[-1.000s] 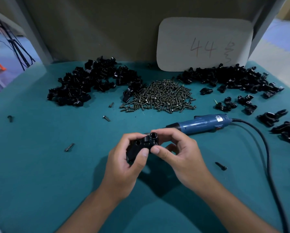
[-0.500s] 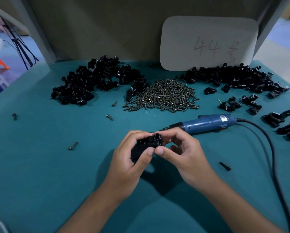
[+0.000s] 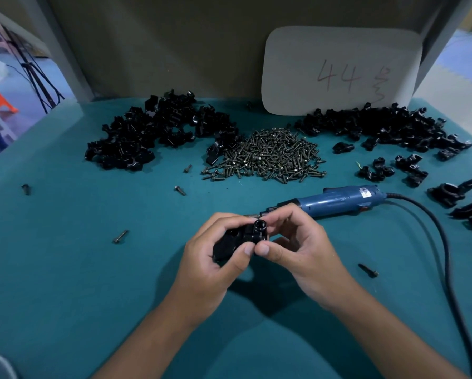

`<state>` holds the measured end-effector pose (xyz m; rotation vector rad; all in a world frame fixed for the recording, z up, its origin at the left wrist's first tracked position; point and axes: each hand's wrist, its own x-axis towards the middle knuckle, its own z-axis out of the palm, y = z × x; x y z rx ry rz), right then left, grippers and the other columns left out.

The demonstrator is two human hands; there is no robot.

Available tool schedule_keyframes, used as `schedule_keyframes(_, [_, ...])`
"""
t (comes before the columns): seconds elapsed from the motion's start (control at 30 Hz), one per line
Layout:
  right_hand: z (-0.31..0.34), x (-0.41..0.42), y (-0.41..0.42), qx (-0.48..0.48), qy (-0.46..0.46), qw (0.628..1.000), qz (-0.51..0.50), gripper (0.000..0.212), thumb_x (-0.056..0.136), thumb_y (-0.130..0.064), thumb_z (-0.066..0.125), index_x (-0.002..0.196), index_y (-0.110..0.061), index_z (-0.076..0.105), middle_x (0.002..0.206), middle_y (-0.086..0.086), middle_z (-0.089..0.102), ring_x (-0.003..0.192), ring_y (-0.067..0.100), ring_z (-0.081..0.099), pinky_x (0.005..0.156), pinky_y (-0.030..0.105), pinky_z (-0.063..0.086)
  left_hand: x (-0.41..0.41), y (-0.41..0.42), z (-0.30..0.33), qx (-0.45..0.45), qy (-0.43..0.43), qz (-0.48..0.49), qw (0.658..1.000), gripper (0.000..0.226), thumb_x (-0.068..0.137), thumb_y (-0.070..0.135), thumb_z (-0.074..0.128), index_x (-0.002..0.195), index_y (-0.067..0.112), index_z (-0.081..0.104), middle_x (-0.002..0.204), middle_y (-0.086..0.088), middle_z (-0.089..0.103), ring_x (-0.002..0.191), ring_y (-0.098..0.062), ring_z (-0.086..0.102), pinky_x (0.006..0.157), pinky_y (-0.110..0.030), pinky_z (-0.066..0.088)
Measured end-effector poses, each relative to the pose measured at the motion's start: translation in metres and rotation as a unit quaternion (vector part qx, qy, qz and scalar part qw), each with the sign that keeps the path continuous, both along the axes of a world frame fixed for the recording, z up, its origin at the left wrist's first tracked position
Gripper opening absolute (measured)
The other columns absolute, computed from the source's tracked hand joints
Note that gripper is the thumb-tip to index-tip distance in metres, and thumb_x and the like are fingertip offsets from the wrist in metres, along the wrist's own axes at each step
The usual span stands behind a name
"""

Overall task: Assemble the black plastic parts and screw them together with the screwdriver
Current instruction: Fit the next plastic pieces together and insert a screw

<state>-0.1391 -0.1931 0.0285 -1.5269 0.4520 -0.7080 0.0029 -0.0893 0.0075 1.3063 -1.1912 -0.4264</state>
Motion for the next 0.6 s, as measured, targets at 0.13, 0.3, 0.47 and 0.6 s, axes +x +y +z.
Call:
schedule_keyframes(0.13, [0.0022, -0.0014, -0.0004, 0.0, -0.001, 1.0, 0.005, 0.034, 0.065, -0.037, 0.086, 0.09, -0.025, 0.067, 0.09, -0.008, 0.072, 0.089, 0.013, 0.063, 0.083, 0.037, 0.051, 0.0008, 0.0014, 0.0002, 0.001, 0.006, -0.006, 1.0, 0.022, 0.092, 0.036, 0.065, 0.113, 0.034, 0.067, 0.111, 0.005, 0.065, 0.105, -0.026, 0.067, 0.089, -0.03, 0.053])
schedule_keyframes(0.3, [0.0028, -0.002, -0.0031, -0.016, 0.01, 1.0, -0.007, 0.034, 0.06, -0.037, 0.089, 0.088, -0.032, 0.069, 0.086, -0.011, 0.07, 0.087, 0.008, 0.064, 0.081, 0.038, 0.049, 0.0027, 0.0012, 0.0003, -0.003, -0.001, -0.006, 1.0, 0.023, 0.088, 0.031, 0.069, 0.11, 0.037, 0.069, 0.106, 0.009, 0.067, 0.1, -0.017, 0.066, 0.085, -0.02, 0.049])
schedule_keyframes(0.47, [-0.0004, -0.0038, -0.0075, -0.027, 0.023, 0.999, 0.016, 0.038, 0.06, -0.04, 0.093, 0.081, -0.032, 0.063, 0.077, -0.01, 0.06, 0.076, 0.011, 0.054, 0.071, 0.036, 0.041, 0.0025, 0.0015, -0.0011, 0.0, 0.0, -0.004, 1.0, 0.023, 0.083, 0.03, 0.07, 0.105, 0.036, 0.069, 0.101, 0.007, 0.068, 0.093, -0.017, 0.067, 0.081, -0.021, 0.05])
schedule_keyframes(0.6, [-0.0018, -0.0037, -0.0075, -0.043, 0.022, 0.998, 0.038, 0.039, 0.064, -0.055, 0.09, 0.078, -0.032, 0.061, 0.075, -0.004, 0.052, 0.072, 0.013, 0.046, 0.067, 0.028, 0.041, 0.0013, 0.0004, -0.0037, -0.004, -0.003, 0.015, 1.0, 0.02, 0.082, 0.032, 0.07, 0.102, 0.032, 0.068, 0.096, 0.006, 0.067, 0.088, -0.018, 0.066, 0.077, -0.024, 0.051])
